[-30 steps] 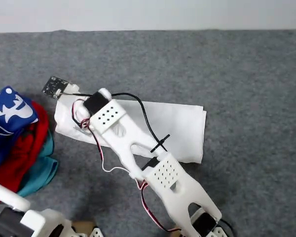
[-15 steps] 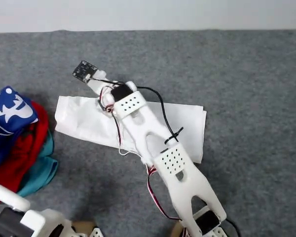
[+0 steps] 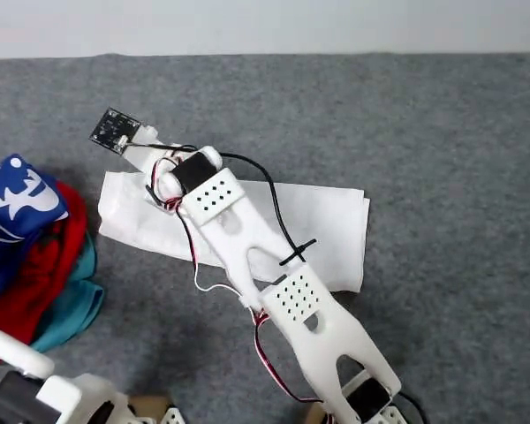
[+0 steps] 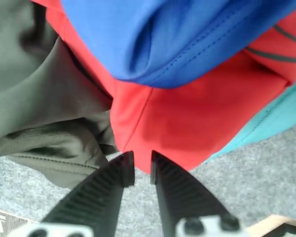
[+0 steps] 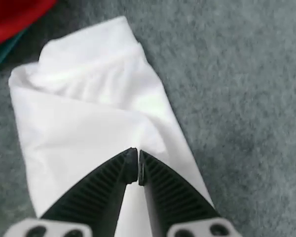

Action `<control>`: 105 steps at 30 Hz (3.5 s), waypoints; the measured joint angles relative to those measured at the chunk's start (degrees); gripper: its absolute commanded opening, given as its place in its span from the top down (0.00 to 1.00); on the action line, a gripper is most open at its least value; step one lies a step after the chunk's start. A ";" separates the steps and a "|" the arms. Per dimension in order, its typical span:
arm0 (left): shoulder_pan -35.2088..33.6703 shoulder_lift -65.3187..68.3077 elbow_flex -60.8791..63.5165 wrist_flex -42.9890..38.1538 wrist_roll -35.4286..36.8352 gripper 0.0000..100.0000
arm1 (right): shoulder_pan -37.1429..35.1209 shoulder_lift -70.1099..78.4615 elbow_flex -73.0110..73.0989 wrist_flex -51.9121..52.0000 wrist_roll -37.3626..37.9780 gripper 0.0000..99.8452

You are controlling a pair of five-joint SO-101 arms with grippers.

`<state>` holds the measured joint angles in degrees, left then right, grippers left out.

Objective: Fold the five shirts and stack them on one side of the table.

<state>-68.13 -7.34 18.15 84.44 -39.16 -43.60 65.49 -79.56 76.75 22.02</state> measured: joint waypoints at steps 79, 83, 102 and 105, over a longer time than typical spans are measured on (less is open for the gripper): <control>7.74 0.00 -7.82 -3.34 4.31 0.93 | 33.76 -22.15 41.58 23.56 -24.00 0.69; 8.79 0.00 -7.82 -3.34 4.31 0.93 | 33.67 -22.07 41.58 23.56 -24.00 0.65; 11.52 0.00 -7.65 -3.34 4.40 0.93 | 34.02 -12.92 40.62 23.56 -21.36 0.98; 11.52 0.00 -7.65 -3.34 4.40 0.93 | 34.20 -13.19 40.62 23.74 -19.43 0.99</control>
<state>-56.62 -7.34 10.51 81.10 -34.77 -9.41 52.31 -38.95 100.48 2.59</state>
